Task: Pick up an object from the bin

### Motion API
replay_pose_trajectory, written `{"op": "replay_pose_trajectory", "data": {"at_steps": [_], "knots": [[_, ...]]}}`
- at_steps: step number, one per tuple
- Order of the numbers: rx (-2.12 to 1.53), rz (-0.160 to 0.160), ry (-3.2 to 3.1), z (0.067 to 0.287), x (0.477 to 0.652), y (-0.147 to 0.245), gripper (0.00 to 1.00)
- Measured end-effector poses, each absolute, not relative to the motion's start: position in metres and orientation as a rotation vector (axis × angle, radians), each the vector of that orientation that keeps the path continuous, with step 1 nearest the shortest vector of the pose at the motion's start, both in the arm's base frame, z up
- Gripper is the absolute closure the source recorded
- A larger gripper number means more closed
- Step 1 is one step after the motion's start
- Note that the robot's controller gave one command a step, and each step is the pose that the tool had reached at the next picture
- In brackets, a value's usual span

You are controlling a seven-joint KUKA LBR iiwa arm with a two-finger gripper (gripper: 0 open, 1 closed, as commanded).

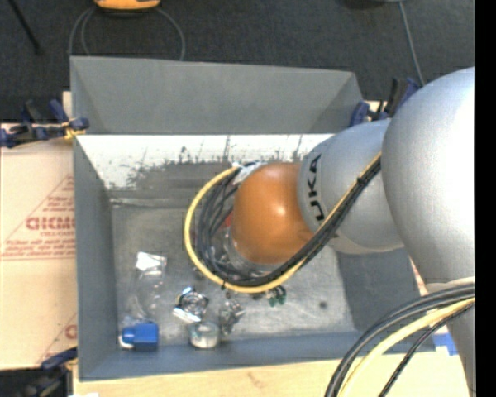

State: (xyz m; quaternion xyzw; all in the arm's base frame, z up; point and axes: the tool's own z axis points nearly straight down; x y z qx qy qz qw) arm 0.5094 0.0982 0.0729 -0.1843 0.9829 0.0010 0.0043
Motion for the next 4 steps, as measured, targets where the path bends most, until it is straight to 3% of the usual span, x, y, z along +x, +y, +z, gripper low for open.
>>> {"op": "replay_pose_trajectory", "data": {"at_steps": [1, 2, 3, 4], "knots": [[-0.032, 0.004, 3.138, 0.077, 0.489, 0.145, 0.00], [-0.030, 0.005, 3.132, 0.078, 0.491, 0.144, 1.00], [0.016, 0.004, 3.132, 0.166, 0.494, 0.129, 1.00], [0.013, 0.000, 3.139, 0.162, 0.493, 0.128, 0.00]]}}
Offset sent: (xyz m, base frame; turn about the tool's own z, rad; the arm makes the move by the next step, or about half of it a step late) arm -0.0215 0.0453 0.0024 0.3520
